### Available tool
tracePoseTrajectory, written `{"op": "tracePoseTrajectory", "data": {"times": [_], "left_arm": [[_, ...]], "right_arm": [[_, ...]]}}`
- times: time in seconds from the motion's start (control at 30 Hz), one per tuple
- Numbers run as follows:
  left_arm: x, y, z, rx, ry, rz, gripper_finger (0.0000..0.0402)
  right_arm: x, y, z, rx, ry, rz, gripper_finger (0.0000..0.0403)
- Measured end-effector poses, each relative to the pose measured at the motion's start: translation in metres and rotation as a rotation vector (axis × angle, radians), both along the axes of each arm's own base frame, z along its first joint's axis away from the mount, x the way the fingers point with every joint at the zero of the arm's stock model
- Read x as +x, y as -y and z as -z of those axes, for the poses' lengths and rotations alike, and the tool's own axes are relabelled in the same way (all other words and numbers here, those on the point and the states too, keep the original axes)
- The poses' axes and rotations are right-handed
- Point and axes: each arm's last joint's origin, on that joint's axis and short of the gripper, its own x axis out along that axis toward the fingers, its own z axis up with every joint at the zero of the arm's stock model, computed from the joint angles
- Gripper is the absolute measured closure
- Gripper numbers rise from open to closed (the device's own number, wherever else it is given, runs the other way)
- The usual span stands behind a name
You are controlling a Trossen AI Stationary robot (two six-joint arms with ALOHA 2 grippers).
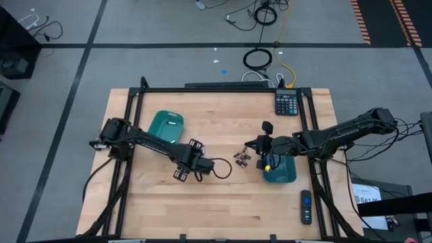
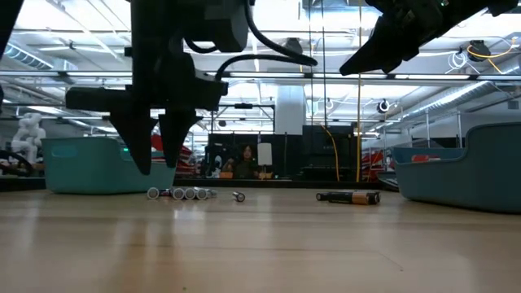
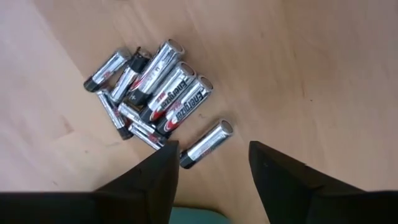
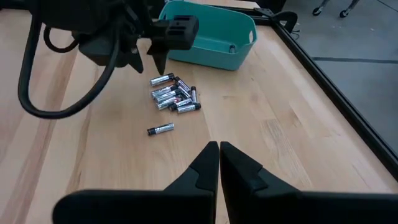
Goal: Sort batteries
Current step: Put the silver battery into the green bin
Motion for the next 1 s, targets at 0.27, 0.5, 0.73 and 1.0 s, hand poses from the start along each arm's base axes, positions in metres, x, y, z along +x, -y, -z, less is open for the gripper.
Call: {"op": "tracePoseTrajectory", "data": {"times": [0.27, 0.5, 0.73, 1.0], "left_arm": [[0.001, -0.003, 0.01, -0.024, -0.033, 0.042, 0.0213], [-0.006, -0.009, 0.029, 0.003, -0.035, 0.068, 0.0213], [-0.009, -0.016, 0.036, -0.013, -0.036, 0.09, 0.0226], [-0.01, -0.023, 0.038, -0.084, -0.052, 0.064, 0.0354]], "right_arm": [[-0.001, -0.005, 0.0, 0.0, -0.002, -0.023, 0.0397], [-0.002, -0.009, 0.0, 0.0, -0.002, -0.038, 0.0397], [-0.002, -0.009, 0.0, 0.009, 0.002, -0.032, 0.0397], [-0.002, -0.009, 0.0, 0.014, 0.003, -0.03, 0.0397]]}}
